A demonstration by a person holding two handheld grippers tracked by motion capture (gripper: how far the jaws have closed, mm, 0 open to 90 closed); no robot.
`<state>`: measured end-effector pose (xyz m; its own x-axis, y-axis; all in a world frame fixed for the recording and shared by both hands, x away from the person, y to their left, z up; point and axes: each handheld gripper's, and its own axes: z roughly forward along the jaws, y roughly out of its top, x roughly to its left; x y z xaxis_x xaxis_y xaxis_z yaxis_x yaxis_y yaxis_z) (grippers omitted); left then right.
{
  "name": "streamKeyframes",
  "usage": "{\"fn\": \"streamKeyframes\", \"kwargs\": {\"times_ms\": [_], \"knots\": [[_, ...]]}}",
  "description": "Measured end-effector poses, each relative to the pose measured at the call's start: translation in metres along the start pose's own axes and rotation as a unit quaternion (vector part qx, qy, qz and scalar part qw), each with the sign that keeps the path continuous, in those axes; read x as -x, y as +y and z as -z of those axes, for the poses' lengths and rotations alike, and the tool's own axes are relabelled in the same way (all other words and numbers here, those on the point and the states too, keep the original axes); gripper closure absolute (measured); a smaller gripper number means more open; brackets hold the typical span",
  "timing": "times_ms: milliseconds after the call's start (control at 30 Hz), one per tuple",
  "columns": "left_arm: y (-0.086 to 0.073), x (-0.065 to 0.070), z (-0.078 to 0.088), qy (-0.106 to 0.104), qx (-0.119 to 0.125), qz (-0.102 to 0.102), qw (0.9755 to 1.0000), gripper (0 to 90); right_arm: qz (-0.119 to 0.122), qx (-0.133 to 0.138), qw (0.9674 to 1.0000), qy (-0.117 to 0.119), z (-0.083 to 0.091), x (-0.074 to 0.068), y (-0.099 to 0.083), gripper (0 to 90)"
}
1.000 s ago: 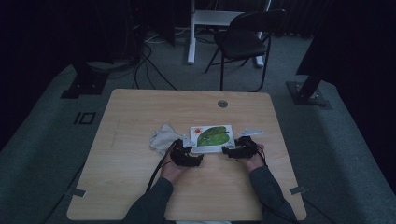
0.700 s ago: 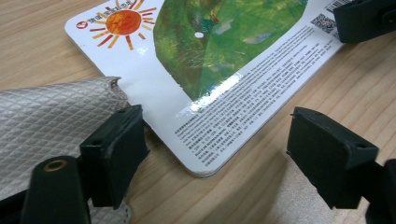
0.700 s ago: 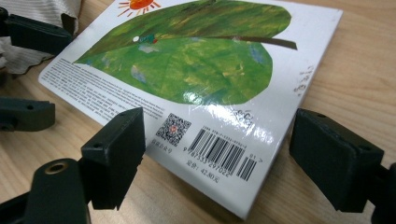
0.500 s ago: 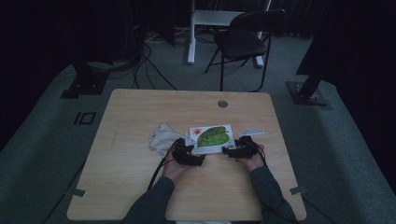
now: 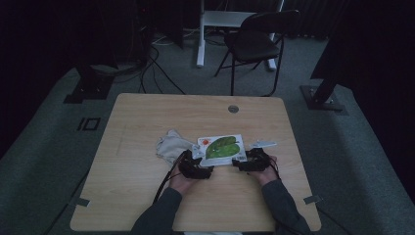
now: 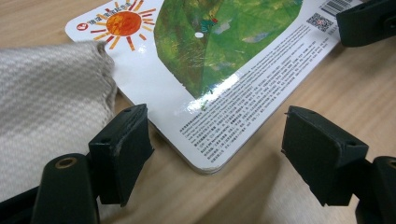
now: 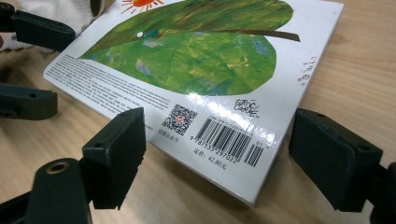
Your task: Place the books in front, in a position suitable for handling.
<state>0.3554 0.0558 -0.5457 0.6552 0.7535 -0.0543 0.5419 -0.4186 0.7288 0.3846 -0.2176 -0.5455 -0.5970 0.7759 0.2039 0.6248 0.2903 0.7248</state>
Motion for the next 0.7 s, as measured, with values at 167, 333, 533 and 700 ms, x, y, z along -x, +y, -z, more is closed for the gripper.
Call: {"fn": "streamKeyframes", "kwargs": {"times_ms": [167,333,533,700], "knots": [[-0.007,0.004,0.007,-0.006,-0.001,-0.007,1.0000,24.0,0.008,-0.004,1.0000,0.000,0.004,-0.007,-0.006,18.5],[-0.013,0.010,0.012,0.000,-0.001,-0.009,1.0000,24.3,0.010,-0.008,0.9999,0.005,0.009,-0.015,-0.012,18.5],[-0.021,0.011,0.021,-0.005,0.000,-0.007,1.0000,24.3,0.020,-0.014,0.9997,0.006,0.014,-0.026,-0.018,18.4],[-0.026,0.013,0.027,-0.009,-0.001,-0.005,0.9999,24.3,0.026,-0.017,0.9995,0.010,0.019,-0.035,-0.026,18.4]]}}
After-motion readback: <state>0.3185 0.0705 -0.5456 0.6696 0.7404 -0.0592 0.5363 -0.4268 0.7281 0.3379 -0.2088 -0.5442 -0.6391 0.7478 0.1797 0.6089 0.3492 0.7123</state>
